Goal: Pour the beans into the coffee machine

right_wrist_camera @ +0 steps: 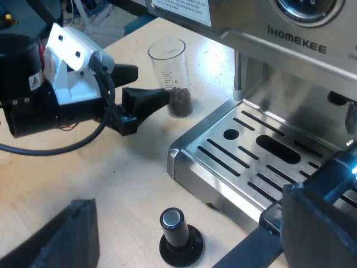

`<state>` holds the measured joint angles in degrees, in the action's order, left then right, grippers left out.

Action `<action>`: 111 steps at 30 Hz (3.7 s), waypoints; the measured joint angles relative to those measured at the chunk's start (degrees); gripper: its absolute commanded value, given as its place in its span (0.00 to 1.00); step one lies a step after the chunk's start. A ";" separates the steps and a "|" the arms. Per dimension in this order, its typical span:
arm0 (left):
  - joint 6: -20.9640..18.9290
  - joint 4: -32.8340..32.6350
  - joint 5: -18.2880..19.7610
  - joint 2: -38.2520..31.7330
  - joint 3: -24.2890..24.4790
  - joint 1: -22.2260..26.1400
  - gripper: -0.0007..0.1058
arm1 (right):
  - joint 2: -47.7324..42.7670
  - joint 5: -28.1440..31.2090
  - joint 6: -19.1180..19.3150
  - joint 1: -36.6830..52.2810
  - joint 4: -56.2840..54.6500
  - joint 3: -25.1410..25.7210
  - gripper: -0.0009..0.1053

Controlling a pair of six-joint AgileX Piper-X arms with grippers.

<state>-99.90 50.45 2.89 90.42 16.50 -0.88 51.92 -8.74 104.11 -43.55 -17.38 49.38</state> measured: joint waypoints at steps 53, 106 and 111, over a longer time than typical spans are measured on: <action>0.00 -13.23 0.24 -3.15 10.44 0.00 0.37 | 0.00 0.00 0.00 0.00 0.00 0.00 0.66; 7.51 -70.49 5.53 -49.87 25.46 0.00 0.37 | -13.22 15.85 0.00 0.00 16.07 0.00 0.65; 8.65 -72.22 5.66 -49.87 30.65 0.00 0.37 | -13.22 15.82 0.00 0.00 20.66 0.00 0.65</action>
<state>-91.25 -21.77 8.55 40.55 47.15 -0.88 38.70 7.08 104.11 -43.55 3.28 49.38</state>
